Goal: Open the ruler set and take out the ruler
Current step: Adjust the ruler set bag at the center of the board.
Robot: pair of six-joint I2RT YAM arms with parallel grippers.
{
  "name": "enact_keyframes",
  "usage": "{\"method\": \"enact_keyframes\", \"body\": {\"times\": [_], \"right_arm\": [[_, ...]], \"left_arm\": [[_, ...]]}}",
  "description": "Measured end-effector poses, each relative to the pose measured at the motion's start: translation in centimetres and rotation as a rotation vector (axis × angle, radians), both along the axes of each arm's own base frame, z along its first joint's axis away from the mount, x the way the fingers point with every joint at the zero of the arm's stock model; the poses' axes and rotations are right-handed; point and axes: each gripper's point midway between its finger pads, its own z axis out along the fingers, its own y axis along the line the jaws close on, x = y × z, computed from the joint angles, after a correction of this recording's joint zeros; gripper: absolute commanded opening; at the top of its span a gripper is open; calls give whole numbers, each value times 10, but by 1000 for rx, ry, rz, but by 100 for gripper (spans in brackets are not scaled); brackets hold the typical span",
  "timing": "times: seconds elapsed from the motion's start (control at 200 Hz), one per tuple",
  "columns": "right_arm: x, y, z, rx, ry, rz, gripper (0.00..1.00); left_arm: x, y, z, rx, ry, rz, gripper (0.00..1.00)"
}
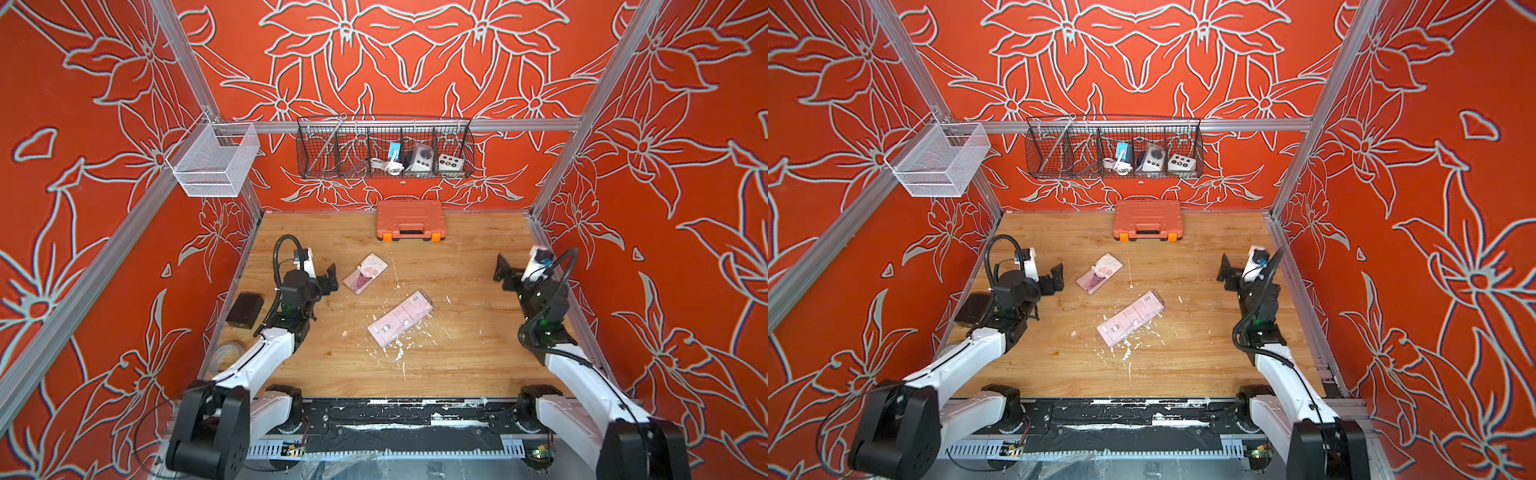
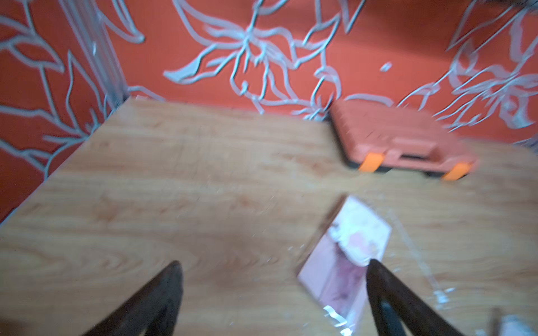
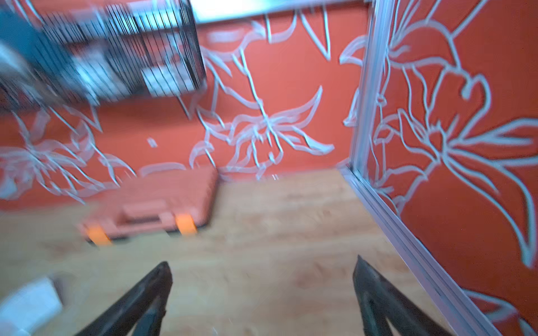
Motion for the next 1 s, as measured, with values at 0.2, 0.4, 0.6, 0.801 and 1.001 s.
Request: {"method": "enact_keyframes", "body": {"times": [0.2,0.4,0.6,0.801,1.001], "right_arm": [[0,85,56,314,84,389,94],[-48,114,-130,485,715,390,68],[-99,161,-152,356,870,534,63],[-130,204,-229,328,1160,613,59],[-108,244,-227,386,1129,685,58]], "left_arm": [[-16,-127,36,-129,73,-373,83],[-76,-167,-80,-132,482,-564,81],[-105,-174,-132,-95,699,-609,80],[-97,-181,-160,-61,804,-609,79],[-96,-194,-167,-94,812,-664,69]]}}
